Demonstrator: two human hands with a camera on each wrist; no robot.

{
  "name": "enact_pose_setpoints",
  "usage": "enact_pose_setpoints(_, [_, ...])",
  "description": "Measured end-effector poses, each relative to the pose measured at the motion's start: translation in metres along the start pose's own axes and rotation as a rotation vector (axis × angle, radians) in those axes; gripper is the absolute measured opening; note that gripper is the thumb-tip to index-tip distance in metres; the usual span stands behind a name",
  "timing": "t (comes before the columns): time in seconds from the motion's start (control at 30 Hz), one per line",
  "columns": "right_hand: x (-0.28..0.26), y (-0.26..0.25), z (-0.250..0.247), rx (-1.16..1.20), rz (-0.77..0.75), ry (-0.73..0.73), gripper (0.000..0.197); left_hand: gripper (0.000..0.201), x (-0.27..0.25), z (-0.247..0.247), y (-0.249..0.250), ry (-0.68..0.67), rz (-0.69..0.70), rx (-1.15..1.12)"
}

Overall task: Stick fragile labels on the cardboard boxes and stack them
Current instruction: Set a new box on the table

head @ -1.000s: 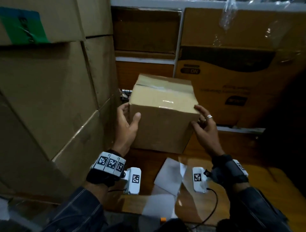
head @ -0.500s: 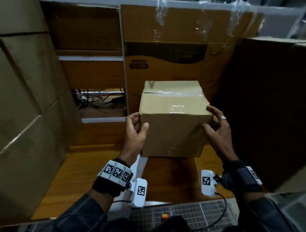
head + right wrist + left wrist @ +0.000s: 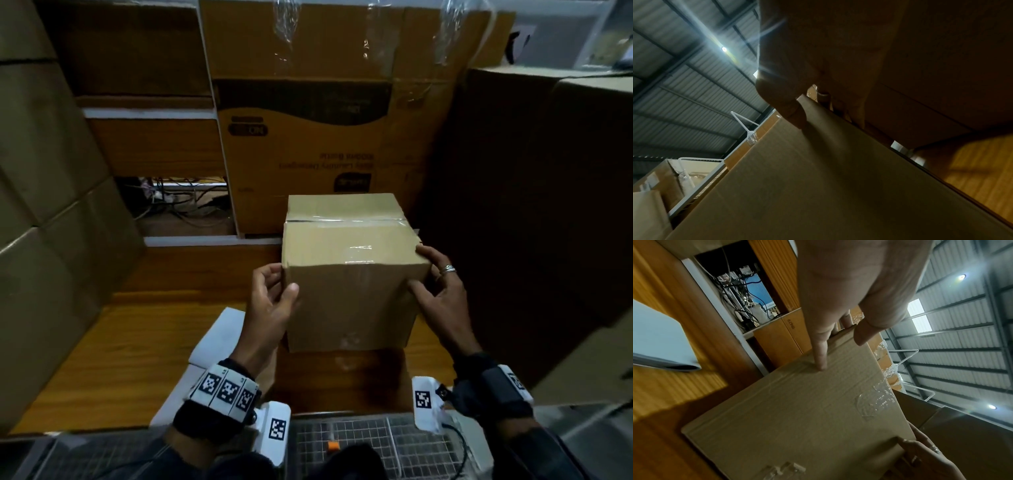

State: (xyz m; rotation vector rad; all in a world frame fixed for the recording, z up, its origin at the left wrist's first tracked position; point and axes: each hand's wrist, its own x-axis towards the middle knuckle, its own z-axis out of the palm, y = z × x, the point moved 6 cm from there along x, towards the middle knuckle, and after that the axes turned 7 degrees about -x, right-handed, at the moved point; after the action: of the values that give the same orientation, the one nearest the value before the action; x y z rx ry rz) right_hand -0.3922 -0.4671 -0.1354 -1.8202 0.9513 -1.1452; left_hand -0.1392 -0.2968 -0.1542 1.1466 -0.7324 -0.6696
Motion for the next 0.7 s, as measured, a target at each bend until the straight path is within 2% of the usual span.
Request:
enact_pose_setpoints(0.23, [-0.001, 0.014, 0.006, 0.046, -0.027, -0.058, 0.062, 0.041, -0.010, -0.003, -0.003, 0.042, 0.025, 0.037])
enact_pose_setpoints(0.37, [-0.007, 0.023, 0.007, 0.094, -0.012, -0.101, 0.078, 0.041, -0.014, -0.009, -0.006, 0.063, 0.042, 0.077])
enact_pose_setpoints(0.47, [-0.022, 0.047, 0.010, 0.120, 0.065, -0.053, 0.087, 0.043, -0.022, -0.028, -0.015, 0.098, 0.045, 0.162])
enact_pose_setpoints(0.6, [-0.061, 0.075, 0.010, 0.020, 0.184, 0.063, 0.078, 0.039, -0.043, -0.070, -0.033, 0.154, 0.042, 0.298])
enact_pose_setpoints(0.7, [-0.097, 0.083, 0.012, -0.047, 0.230, 0.104, 0.060, 0.036, -0.060, -0.109, -0.046, 0.155, 0.041, 0.412])
